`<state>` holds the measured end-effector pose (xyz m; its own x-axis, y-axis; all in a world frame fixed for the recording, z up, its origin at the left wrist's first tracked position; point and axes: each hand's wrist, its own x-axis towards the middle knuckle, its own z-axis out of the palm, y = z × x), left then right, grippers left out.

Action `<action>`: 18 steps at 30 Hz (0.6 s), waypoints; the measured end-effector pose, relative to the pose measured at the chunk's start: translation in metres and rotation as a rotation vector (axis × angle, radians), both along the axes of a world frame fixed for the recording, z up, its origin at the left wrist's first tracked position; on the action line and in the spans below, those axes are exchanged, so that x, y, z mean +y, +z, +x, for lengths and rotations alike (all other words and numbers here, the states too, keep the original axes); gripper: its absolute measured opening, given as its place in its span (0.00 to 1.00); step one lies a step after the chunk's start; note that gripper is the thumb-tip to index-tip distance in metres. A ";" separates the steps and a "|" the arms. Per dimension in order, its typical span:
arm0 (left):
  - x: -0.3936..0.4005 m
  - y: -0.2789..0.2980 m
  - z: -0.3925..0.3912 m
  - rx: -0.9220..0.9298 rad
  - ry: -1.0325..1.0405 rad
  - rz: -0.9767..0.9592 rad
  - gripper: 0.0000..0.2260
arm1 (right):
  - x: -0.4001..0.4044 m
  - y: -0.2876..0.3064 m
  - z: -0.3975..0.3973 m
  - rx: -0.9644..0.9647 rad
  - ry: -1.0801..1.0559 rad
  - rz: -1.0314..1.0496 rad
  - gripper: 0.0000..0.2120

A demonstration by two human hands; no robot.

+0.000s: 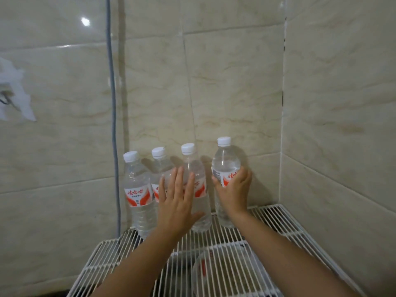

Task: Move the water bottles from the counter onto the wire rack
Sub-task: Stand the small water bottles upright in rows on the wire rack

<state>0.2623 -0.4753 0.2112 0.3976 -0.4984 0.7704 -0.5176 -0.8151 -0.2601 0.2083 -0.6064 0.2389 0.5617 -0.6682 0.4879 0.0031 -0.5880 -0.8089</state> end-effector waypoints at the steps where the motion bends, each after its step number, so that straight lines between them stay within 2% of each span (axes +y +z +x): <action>1: 0.000 -0.003 0.000 -0.002 0.017 0.000 0.64 | 0.004 -0.002 0.002 -0.005 0.000 -0.006 0.36; 6: -0.007 -0.015 -0.003 0.022 0.024 -0.056 0.67 | 0.012 -0.003 -0.001 0.019 0.005 -0.083 0.33; 9: -0.009 -0.019 -0.006 0.000 0.003 -0.040 0.67 | 0.008 -0.003 -0.015 0.164 0.110 -0.104 0.41; 13: -0.010 -0.024 -0.010 -0.016 0.012 0.081 0.68 | 0.002 -0.007 -0.034 0.361 0.197 -0.216 0.49; 16: -0.013 -0.028 -0.013 -0.006 0.034 0.084 0.69 | 0.004 -0.013 -0.038 0.389 0.185 -0.289 0.50; 18: -0.015 -0.030 -0.013 0.003 0.053 0.081 0.69 | 0.005 -0.017 -0.038 0.368 0.170 -0.266 0.49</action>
